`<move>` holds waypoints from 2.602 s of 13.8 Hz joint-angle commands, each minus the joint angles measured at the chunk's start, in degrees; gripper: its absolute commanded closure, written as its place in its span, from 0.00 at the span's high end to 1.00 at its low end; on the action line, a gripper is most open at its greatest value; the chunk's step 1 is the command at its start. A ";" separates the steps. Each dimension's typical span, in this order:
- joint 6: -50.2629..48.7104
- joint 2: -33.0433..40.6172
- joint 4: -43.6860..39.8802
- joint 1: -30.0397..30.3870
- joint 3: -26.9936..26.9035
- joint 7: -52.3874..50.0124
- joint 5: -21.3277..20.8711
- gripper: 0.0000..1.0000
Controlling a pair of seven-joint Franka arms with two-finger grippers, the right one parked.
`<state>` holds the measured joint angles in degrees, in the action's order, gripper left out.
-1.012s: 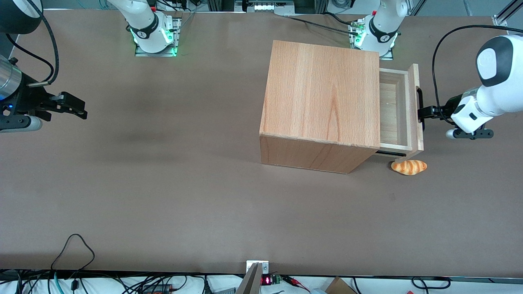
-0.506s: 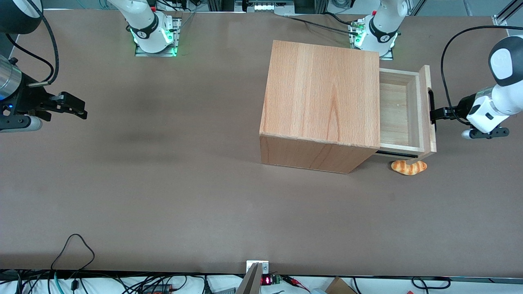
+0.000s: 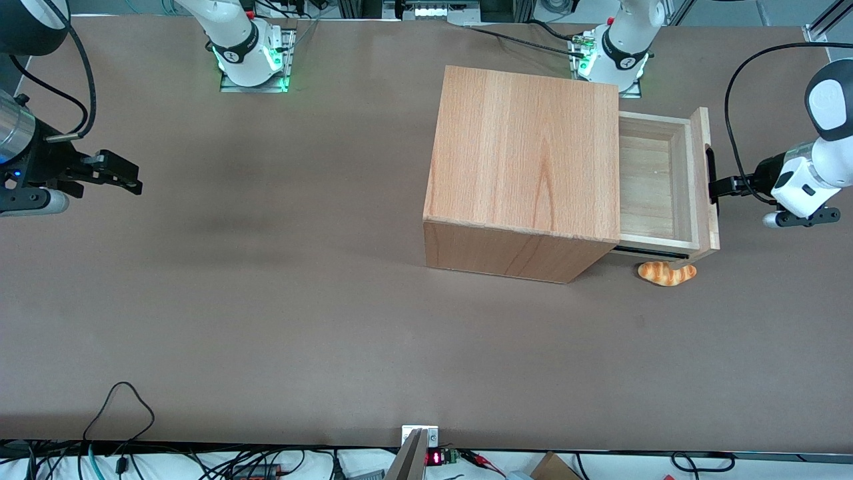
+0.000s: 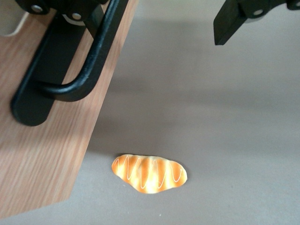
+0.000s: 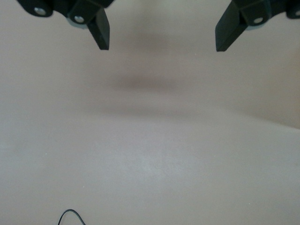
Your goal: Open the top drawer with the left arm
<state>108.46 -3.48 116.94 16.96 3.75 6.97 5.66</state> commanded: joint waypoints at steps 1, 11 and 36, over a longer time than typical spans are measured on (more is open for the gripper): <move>-4.29 -0.91 -6.01 0.53 0.38 -0.38 -1.09 1.00; -18.70 -0.91 -22.36 -0.18 2.48 -0.38 -1.35 1.00; -17.95 7.35 -21.68 -15.65 -5.25 -4.16 -5.04 1.00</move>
<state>87.94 3.33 93.30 1.40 -1.58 3.25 1.90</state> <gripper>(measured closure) 0.000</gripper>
